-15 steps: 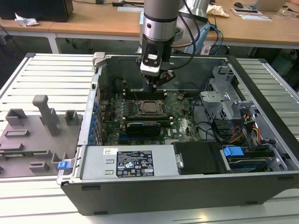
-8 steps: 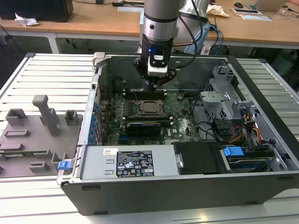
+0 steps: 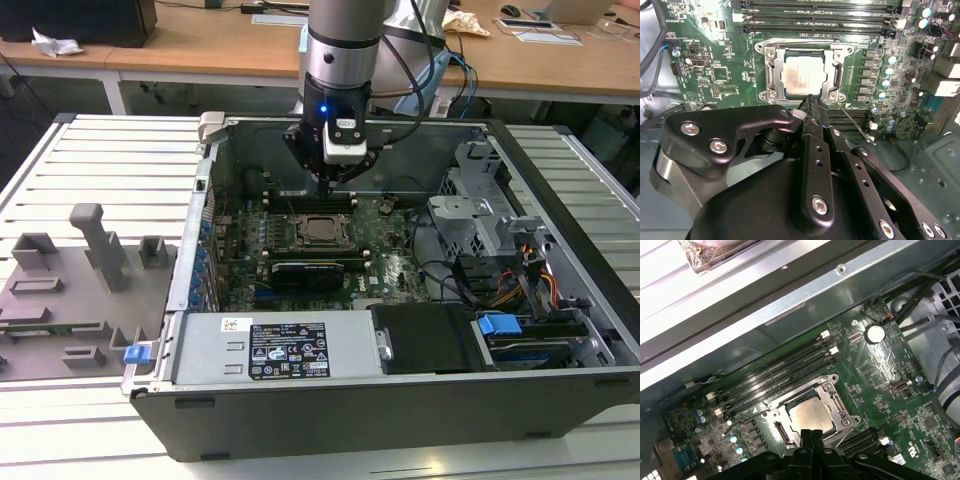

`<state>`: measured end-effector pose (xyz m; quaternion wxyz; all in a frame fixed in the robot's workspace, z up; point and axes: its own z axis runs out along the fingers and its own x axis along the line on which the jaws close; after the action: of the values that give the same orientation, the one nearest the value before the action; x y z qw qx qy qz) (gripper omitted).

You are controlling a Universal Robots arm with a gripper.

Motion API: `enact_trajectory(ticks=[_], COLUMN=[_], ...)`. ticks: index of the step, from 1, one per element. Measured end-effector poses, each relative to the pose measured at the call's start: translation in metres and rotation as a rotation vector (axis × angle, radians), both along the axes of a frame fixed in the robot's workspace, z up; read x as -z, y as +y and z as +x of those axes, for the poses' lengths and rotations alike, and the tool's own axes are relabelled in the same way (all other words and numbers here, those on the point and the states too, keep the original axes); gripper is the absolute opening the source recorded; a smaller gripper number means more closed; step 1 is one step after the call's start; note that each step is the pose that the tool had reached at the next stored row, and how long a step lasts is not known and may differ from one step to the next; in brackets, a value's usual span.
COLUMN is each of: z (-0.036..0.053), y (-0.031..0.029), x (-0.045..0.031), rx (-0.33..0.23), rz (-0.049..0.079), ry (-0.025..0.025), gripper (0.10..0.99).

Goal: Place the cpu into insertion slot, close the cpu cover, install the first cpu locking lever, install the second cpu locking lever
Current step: 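Install the first cpu locking lever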

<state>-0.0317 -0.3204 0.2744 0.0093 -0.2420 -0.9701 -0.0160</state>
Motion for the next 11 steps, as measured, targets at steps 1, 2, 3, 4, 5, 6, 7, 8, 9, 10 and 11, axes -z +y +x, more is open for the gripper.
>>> enact_trajectory(ticks=[1,2,3,4,5,6,7,8,9,10,11], z=[0.0000,0.0000,0.0000,0.0000,0.0000,0.0000,0.0000,0.0000,0.0000,0.0000,0.0000], y=[0.0000,0.0000,0.0000,0.0000,0.0000,0.0000,0.0000,0.0000,0.0000,0.0000,0.0000], x=[0.0000,0.0000,0.0000,0.0000,0.0000,0.0000,0.0000,0.0000,0.0000,0.0000,0.0000], rx=[-0.007,-0.014,-0.021,-0.029,-0.037,-0.046,-0.060,-0.071,-0.082,-0.106,-0.125], rz=[0.000,0.000,0.000,0.000,0.000,0.000,0.000,0.000,0.000,0.000,0.000], ry=[0.0000,0.0000,0.0000,0.0000,0.0000,0.0000,0.0000,0.0000,-0.0001,0.0000,0.0000], gripper=[0.106,0.106,0.106,0.106,0.106,0.106,0.106,0.106,0.106,0.106,0.106])
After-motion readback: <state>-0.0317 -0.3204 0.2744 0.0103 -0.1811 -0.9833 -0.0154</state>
